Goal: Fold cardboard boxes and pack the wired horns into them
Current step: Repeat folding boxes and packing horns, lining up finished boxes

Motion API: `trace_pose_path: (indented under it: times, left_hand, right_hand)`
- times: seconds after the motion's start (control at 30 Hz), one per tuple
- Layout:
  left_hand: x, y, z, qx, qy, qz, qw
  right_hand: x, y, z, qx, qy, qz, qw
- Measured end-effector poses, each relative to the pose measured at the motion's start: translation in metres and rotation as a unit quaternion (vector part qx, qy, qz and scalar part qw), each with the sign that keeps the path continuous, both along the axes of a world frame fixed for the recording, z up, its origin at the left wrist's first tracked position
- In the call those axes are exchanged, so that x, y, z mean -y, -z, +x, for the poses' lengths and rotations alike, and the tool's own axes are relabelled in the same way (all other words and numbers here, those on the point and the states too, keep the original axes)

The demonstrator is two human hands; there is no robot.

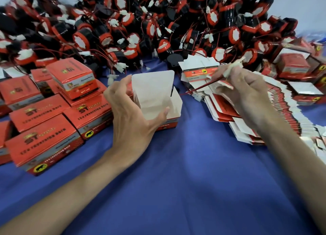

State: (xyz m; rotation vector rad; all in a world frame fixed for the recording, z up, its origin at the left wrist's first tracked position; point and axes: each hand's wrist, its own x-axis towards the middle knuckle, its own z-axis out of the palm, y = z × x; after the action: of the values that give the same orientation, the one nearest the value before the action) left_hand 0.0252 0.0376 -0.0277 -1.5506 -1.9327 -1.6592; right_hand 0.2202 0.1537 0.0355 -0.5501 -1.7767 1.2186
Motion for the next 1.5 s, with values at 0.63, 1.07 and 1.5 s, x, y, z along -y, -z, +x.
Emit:
trace_pose_path:
  times: [0.63, 1.07, 1.5]
  left_hand:
    - [0.006, -0.003, 0.005, -0.275, 0.088, -0.038, 0.957]
    - [0.002, -0.004, 0.001, -0.232, 0.091, -0.055, 0.967]
    - [0.009, -0.005, 0.006, -0.12, 0.193, 0.042, 0.973]
  right_hand:
    - [0.003, 0.021, -0.015, 0.243, 0.223, 0.179, 0.927]
    - [0.023, 0.018, -0.018, 0.31, 0.123, 0.253, 0.908]
    - [0.06, 0.026, -0.047, 0.151, 0.069, -0.014, 0.986]
